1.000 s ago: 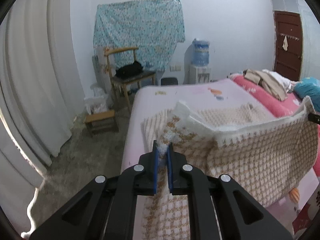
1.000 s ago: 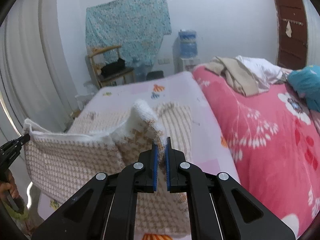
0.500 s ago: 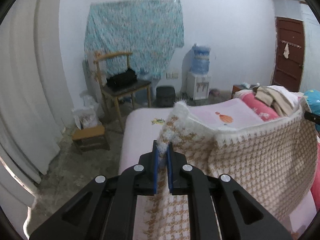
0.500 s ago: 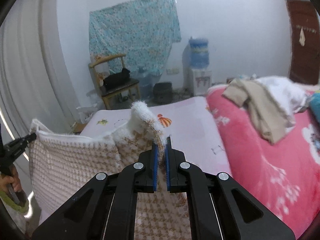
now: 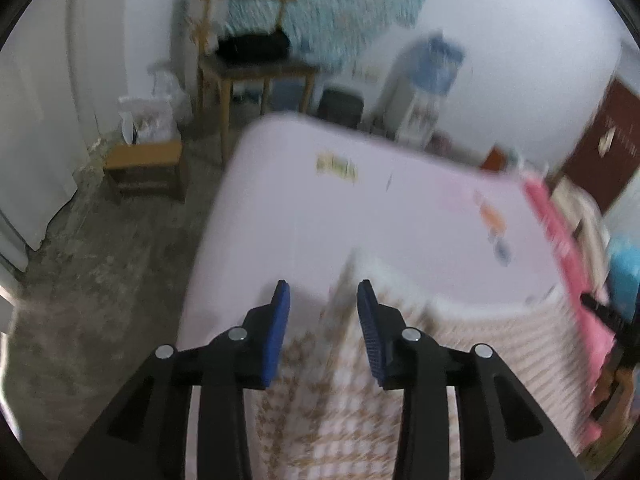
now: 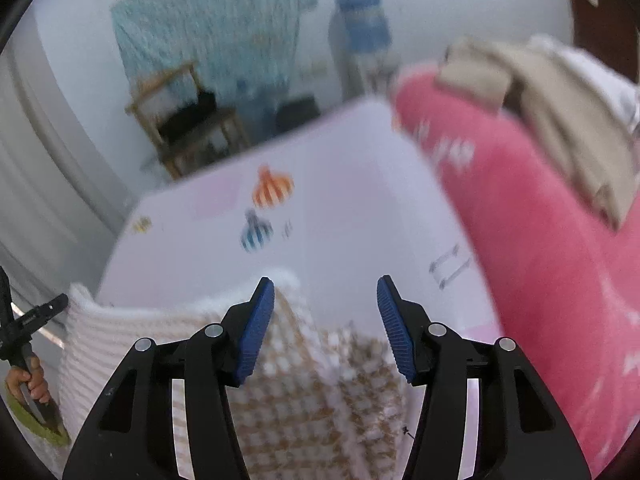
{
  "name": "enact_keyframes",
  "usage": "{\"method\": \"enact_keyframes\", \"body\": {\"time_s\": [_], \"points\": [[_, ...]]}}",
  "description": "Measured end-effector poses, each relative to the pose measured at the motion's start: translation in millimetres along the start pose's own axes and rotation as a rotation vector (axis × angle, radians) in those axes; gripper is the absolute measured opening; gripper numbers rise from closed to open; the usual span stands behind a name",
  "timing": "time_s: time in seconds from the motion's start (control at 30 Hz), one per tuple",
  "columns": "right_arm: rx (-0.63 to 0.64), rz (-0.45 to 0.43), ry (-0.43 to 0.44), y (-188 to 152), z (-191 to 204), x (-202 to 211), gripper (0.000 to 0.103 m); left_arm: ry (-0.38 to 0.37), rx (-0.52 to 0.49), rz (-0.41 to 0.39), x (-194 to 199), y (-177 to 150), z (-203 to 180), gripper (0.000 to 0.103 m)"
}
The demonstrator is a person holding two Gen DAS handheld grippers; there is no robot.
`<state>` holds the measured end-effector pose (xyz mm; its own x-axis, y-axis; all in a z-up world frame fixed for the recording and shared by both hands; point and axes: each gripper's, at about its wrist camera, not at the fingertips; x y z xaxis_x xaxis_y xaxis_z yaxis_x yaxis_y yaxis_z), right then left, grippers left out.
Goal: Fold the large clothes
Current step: 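Lift the trimmed edge with both tools and fold it over the coat, then lay the folded edge down and open both tools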
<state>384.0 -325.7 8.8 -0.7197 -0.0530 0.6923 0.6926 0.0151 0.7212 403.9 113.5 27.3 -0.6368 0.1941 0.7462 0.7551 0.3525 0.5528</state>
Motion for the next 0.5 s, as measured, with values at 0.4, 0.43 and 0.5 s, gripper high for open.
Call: {"method": "enact_keyframes", "body": {"time_s": [0.4,0.43,0.5], "points": [[-0.053,0.212,0.076,-9.5,11.7,-53.0,0.018,-0.058,0.107,0.185,-49.5,-12.3,-4.8,0.034],[-0.074,0.201,0.052,-10.6,5.6,-42.4,0.023,-0.059,0.115,0.171,-41.0,-10.7,0.1,0.034],[-0.035,0.155,-0.053,-15.3,4.9,-6.1,0.037,-0.022,0.099,0.123,-15.9,-9.3,5.0,0.034]]}}
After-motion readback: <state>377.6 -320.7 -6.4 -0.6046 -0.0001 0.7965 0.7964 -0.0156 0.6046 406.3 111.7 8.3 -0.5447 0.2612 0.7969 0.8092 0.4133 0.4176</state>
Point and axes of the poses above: each gripper's, at about its wrist camera, not at the fingertips, and x roughly against the way its jaws point, z to its left, y to its top, and after that the axes turned 11 degrees about x, right-handed
